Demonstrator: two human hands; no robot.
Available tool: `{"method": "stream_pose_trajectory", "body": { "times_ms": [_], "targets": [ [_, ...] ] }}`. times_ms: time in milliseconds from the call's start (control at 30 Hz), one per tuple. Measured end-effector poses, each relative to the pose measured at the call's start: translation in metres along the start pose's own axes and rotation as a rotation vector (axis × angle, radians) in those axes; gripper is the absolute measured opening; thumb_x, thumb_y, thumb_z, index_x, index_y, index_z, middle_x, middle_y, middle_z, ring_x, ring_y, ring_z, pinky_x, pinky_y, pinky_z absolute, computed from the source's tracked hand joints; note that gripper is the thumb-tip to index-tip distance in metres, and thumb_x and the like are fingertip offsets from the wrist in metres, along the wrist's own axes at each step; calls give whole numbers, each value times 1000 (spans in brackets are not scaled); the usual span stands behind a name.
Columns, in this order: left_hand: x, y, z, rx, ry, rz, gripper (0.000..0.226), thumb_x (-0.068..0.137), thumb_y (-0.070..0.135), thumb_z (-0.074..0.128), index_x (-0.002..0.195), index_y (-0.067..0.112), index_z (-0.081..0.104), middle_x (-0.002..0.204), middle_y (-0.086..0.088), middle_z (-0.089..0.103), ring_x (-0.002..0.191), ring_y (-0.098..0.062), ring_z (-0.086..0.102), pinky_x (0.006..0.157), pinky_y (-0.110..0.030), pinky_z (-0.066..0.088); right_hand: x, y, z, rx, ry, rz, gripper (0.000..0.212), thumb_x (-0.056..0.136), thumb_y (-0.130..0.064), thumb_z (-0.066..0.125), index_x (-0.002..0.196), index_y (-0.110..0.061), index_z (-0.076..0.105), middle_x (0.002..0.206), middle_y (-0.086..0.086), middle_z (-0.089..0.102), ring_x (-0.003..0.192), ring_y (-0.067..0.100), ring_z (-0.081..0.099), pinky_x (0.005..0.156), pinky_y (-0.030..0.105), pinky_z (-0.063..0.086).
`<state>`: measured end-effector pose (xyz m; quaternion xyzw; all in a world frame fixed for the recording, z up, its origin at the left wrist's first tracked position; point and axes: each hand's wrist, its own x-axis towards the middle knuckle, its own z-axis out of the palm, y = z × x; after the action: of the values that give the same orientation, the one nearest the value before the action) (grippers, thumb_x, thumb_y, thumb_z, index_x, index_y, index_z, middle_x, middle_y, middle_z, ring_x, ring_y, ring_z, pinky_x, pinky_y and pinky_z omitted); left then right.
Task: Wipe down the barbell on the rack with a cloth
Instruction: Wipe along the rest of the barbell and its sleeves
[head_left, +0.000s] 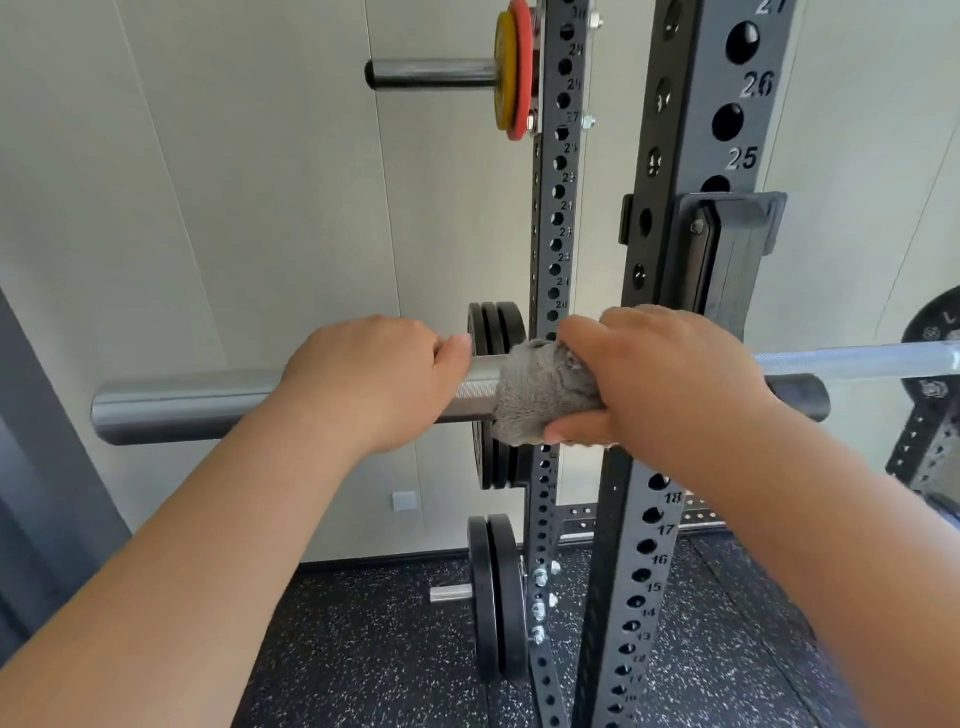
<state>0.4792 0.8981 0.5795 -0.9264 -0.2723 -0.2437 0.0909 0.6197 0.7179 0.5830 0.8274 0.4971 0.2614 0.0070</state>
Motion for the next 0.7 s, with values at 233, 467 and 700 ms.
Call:
{"method": "stream_pose_trajectory", "body": {
  "times_ms": [233,467,700],
  "targets": [
    [-4,5,1,-65,157,-13,52,104,46,30,66,15,49,63,0,54,63,-25,52,56,-33,36,0,-16,22,24,234,-14,84,64,-90,46,114,-23,57,90,-1,56,83,25,60,81,43,51],
    [-36,-13,2,12,367,66,50,99,53,24,71,24,52,62,6,50,58,-23,47,53,-32,24,6,-10,-6,45,-16,41,80,65,-98,55,107,-31,47,80,-8,46,81,20,54,67,34,43],
    [-42,-43,8,85,393,-43,60,98,59,22,83,25,68,77,1,67,76,-32,63,69,-38,39,12,-48,25,113,358,-101,72,70,-88,66,108,-27,59,87,-3,58,79,24,61,74,37,46]
  ]
}}
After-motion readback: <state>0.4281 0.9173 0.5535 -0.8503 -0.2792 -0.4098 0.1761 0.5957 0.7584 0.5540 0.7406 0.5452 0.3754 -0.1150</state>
